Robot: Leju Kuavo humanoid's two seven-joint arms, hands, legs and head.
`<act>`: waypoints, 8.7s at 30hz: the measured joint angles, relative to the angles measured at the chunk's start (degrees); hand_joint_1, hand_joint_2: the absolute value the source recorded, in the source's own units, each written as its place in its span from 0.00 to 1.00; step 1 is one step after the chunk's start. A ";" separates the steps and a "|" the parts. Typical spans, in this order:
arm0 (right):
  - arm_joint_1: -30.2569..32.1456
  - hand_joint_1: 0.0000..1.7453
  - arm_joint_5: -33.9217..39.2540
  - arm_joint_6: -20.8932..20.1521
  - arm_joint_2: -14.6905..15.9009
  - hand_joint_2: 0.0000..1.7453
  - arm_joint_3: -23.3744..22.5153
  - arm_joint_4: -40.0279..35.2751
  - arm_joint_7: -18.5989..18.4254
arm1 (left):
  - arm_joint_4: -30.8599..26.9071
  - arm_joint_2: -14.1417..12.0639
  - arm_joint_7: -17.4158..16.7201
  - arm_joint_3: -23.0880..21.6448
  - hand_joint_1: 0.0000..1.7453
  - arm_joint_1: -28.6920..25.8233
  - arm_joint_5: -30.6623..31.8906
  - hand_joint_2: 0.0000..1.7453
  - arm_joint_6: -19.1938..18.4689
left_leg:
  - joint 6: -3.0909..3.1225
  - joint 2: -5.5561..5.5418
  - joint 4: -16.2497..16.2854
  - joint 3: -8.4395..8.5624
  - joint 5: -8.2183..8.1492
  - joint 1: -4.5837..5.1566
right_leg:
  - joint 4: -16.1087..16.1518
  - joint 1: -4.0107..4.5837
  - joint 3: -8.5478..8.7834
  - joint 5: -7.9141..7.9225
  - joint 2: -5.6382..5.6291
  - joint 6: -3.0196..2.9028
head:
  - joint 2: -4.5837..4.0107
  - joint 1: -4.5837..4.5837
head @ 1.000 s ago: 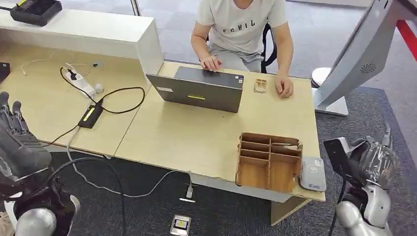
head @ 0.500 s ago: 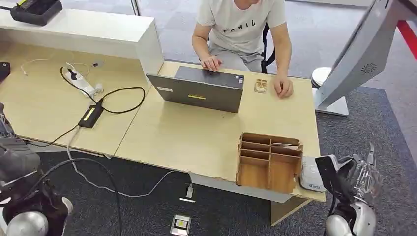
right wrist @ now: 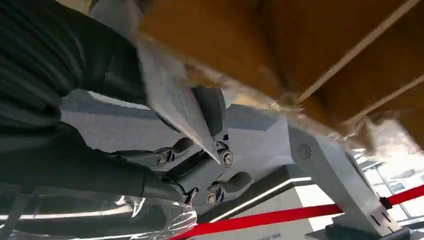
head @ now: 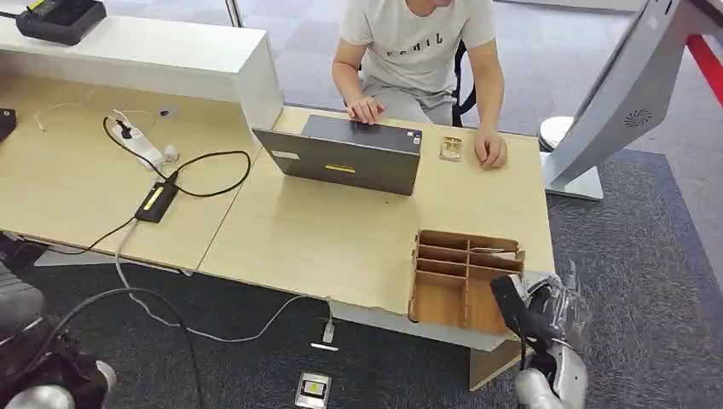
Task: Pass the card to the sensor for recognition and then transmit it.
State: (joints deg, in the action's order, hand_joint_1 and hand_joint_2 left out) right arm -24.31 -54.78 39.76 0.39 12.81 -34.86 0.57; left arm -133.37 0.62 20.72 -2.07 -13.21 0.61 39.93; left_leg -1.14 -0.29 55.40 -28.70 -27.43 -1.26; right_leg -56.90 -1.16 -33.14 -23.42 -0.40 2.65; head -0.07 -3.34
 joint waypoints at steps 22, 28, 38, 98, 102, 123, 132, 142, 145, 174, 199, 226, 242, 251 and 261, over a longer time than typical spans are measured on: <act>-6.32 1.00 2.21 -0.63 -4.85 1.00 8.59 9.87 -0.50 | -8.32 11.15 1.09 3.21 0.00 -6.25 9.57 0.00 -0.02 | 0.00 0.01 0.01 0.06 0.01 0.01 | 0.00 -0.01 0.04 0.02 -0.02 -0.02 | 0.00 0.00; -9.05 1.00 0.27 0.11 -5.13 1.00 8.50 7.06 3.91 | -8.65 12.74 0.15 3.06 0.00 -6.53 11.80 0.00 -0.02 | -0.01 0.01 0.02 0.07 0.02 0.01 | 0.00 -0.01 0.03 0.04 -0.04 0.00 | 0.00 0.00; -12.06 1.00 -1.79 0.22 -5.35 1.00 7.12 2.00 5.82 | -8.65 13.20 -0.75 2.99 0.00 -6.76 12.15 0.00 -0.02 | -0.01 0.02 0.03 0.10 0.03 0.01 | 0.00 -0.01 0.05 0.04 -0.04 0.00 | 0.00 0.00; -28.40 0.00 -16.85 0.26 -1.97 1.00 16.26 4.52 -16.39 | -1.83 0.94 -5.20 -0.81 0.00 0.83 -4.05 0.00 -0.11 | -0.01 0.05 0.06 0.08 0.02 0.02 | -0.01 -0.01 -0.02 0.06 -0.10 0.00 | 0.00 0.02; -28.37 0.00 -17.40 0.26 -1.24 1.00 16.22 3.99 -16.10 | -1.44 0.81 -5.20 -1.07 0.00 1.08 -4.33 0.00 -0.11 | -0.01 0.05 0.06 0.09 0.03 0.02 | -0.01 -0.01 -0.02 0.07 -0.10 0.00 | 0.00 0.00; 0.15 0.00 28.85 -26.17 9.63 1.00 12.26 -46.45 -8.03 | 0.00 -0.24 -4.06 -0.72 0.00 0.14 -5.47 0.00 -0.11 | -0.06 0.08 0.03 0.11 -0.09 0.01 | 0.03 0.00 0.03 0.00 -0.13 0.01 | 0.00 0.02; 5.89 0.00 27.89 -30.73 10.93 1.00 16.39 -55.20 -6.09 | -0.83 -0.86 -4.46 0.02 0.00 -0.65 -4.85 0.00 -0.09 | -0.06 0.10 0.01 0.09 -0.09 0.00 | 0.03 0.00 0.05 0.00 -0.16 0.01 | 0.00 0.02; 5.65 0.00 25.18 -30.73 10.67 1.00 20.24 -56.27 -5.31 | -2.01 -0.83 -3.80 0.83 0.00 -2.12 -4.83 0.00 -0.09 | -0.06 0.08 0.02 0.09 -0.09 0.01 | 0.02 -0.01 0.06 -0.01 -0.15 0.01 | 0.00 0.00; 5.36 0.00 24.72 -30.69 10.65 1.00 20.70 -56.27 -5.24 | -2.03 -0.79 -3.63 1.07 0.00 -2.60 -5.23 0.00 -0.11 | -0.06 0.08 0.02 0.10 -0.09 0.01 | 0.02 -0.01 0.06 -0.01 -0.15 0.01 | 0.00 0.00; -4.69 0.00 -2.12 -21.77 6.63 1.00 25.09 -37.87 -6.53 | -1.92 -0.68 -2.30 1.29 0.00 -1.04 -6.71 0.00 -0.11 | -0.07 0.02 0.02 0.09 -0.08 -0.01 | 0.00 0.00 0.07 -0.01 -0.11 0.01 | 0.00 0.00; -5.67 0.00 -3.43 -18.62 5.32 1.00 25.72 -23.20 -9.44 | -1.90 -0.46 -2.58 1.81 0.00 -0.80 -7.08 0.00 -0.09 | -0.07 0.05 0.04 0.15 -0.08 0.01 | 0.01 -0.01 0.06 0.00 -0.13 0.01 | 0.00 0.00; -4.83 0.00 -3.76 -21.09 8.90 1.00 21.81 -26.91 -10.58 | -1.53 -0.55 -2.71 1.94 0.00 0.46 -7.70 0.00 -0.11 | -0.07 0.05 0.04 0.13 -0.08 0.01 | 0.01 0.00 0.06 0.00 -0.13 0.01 | 0.00 0.00; -4.96 0.04 -3.17 -20.11 8.79 1.00 21.79 -22.65 -11.78 | 0.00 -0.64 -3.50 1.79 0.00 1.67 -7.54 0.00 -0.11 | -0.07 0.06 0.04 0.14 -0.08 0.01 | 0.01 0.00 0.05 0.00 -0.14 0.01 | 0.00 0.00; -4.86 0.09 -3.41 -20.30 8.77 1.00 21.79 -21.19 -11.95 | 0.94 -0.92 -3.17 1.70 0.00 2.36 -8.31 0.00 -0.11 | -0.07 0.06 0.04 0.13 -0.08 0.01 | 0.01 0.00 0.04 0.00 -0.14 0.01 | 0.00 0.02; -4.73 0.02 -2.38 -21.44 7.87 1.00 21.64 -21.69 -10.18 | 1.29 -1.25 -3.06 1.70 0.00 2.39 -8.31 0.00 -0.11 | -0.07 0.06 0.04 0.13 -0.08 0.01 | 0.01 0.00 0.04 0.00 -0.14 0.01 | 0.00 0.00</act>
State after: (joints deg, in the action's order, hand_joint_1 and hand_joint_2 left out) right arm -29.04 -57.16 18.32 8.26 34.45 -56.54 -9.62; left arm -132.08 -0.63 17.66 -0.37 -10.82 -7.69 39.82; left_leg -1.20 -0.23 55.44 -28.56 -27.51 -1.25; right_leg -56.89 -1.16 -33.10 -23.42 -0.53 2.65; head -0.07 -3.34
